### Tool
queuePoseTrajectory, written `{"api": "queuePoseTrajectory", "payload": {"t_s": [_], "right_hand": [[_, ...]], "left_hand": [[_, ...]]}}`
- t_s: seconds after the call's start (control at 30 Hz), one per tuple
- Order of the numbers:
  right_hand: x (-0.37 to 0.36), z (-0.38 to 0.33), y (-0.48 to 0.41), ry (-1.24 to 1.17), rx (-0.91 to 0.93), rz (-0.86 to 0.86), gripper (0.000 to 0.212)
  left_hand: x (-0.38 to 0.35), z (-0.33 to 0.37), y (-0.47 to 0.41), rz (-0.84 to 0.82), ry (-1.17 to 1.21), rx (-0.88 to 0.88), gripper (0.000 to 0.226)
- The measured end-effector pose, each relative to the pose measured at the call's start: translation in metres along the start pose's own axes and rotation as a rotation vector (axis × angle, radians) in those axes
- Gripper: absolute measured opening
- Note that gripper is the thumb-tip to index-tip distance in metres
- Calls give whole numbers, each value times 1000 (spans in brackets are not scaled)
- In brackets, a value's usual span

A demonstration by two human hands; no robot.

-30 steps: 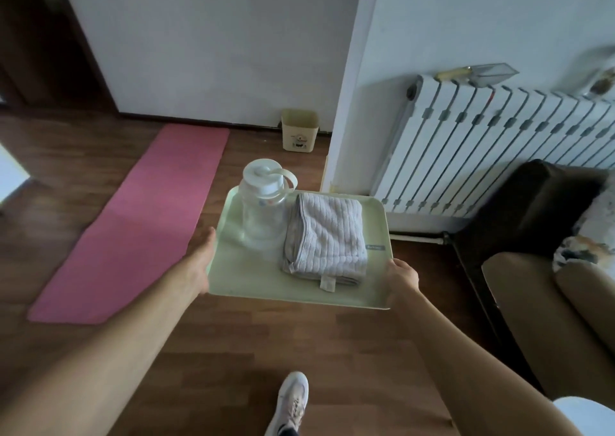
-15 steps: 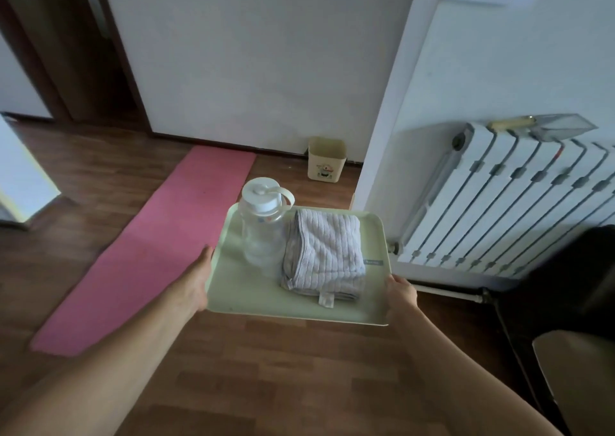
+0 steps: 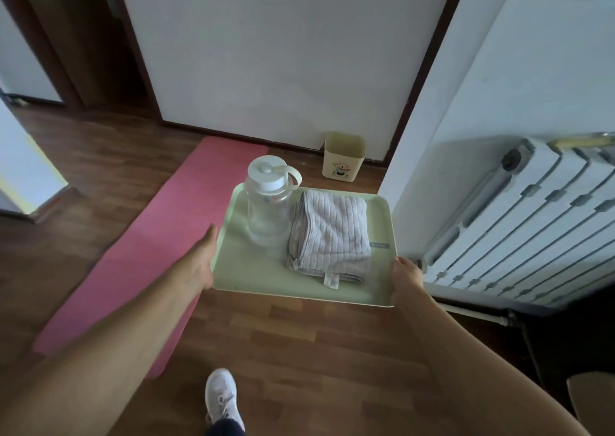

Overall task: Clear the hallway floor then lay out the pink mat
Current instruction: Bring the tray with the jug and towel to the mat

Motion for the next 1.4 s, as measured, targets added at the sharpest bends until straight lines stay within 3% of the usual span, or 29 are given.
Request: {"api": "queuePoseTrajectory", "payload": {"t_s": [0.37, 0.77, 1.13, 1.4], "right_hand": [[-134, -77, -68, -61, -53, 113, 25], [-261, -157, -134, -137, -80, 109, 27], [-340, -218, -271, -128, -105, 105, 30], [-382, -285, -377, -136, -159, 86, 18]], "left_hand": [[13, 143, -114, -56, -54, 25, 67], [28, 279, -217, -106, -53, 11, 68], [-23, 378, -328, -62, -55, 28, 70], [-85, 452, -413, -59, -6, 53, 75]]}}
Point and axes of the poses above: each hand's wrist, its own y-axis away from the middle knuckle, its own x-axis out of the back of the hand, z = x × y, the point moved 5 cm from there along -y, towards the middle knuckle, and after that the axes turned 1 degree about -y, right-handed, at the moved point
